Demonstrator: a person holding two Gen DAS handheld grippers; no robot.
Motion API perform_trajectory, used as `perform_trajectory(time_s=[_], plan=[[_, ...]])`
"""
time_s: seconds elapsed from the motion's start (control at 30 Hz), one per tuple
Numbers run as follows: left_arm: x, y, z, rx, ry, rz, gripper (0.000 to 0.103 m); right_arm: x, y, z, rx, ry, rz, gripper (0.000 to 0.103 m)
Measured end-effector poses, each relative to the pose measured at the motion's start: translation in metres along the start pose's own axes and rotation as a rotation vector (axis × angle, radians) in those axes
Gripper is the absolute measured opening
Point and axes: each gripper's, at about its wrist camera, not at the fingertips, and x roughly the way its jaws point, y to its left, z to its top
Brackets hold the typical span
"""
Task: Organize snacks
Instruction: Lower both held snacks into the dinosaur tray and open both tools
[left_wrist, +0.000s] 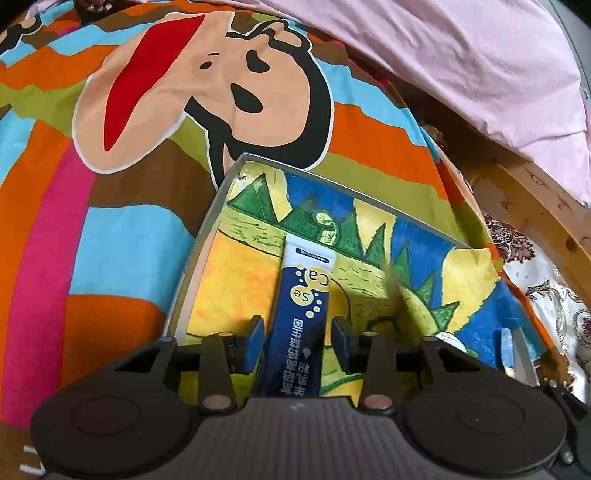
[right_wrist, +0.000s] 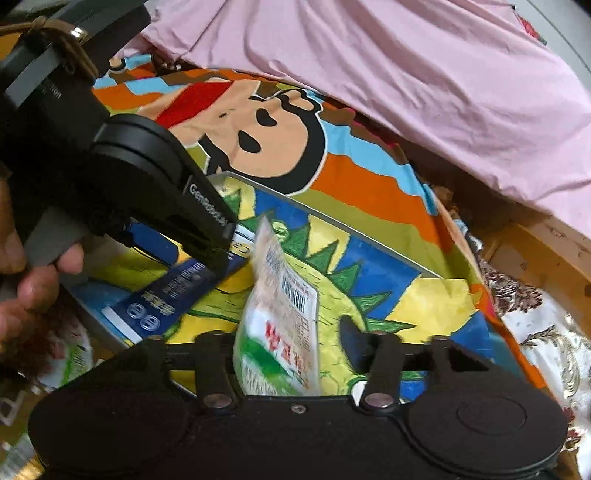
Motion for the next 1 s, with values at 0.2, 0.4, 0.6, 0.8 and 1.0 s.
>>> perform_trajectory(time_s=[0.2,0.4,0.6,0.8,1.0], plan=[[-0.027,-0.006,0.003,0.015,-0.03,0.026,0.069,-0.022,-0.003,0.014,0.05,-0.033,0.07,0.081],[-0.067,-0.008,0.004,0.02,-0.099,0.033,0.081,-0.06,-0.016,0.018,0.109,-0.109,0.063,0.09],[-0.116,-0.019,0.001,0.064,-0.176,0.063,0.091,-0.109,-0.037,0.019,0.181,-0.219,0.036,0.101],[-0.169,-0.032,-0.014,0.11,-0.281,0.084,0.101,-0.162,-0.059,0.016,0.271,-0.325,0.018,0.102],[-0.217,-0.045,-0.047,0.153,-0.352,0.086,0.102,-0.215,-0.063,0.001,0.288,-0.407,-0.011,0.102]])
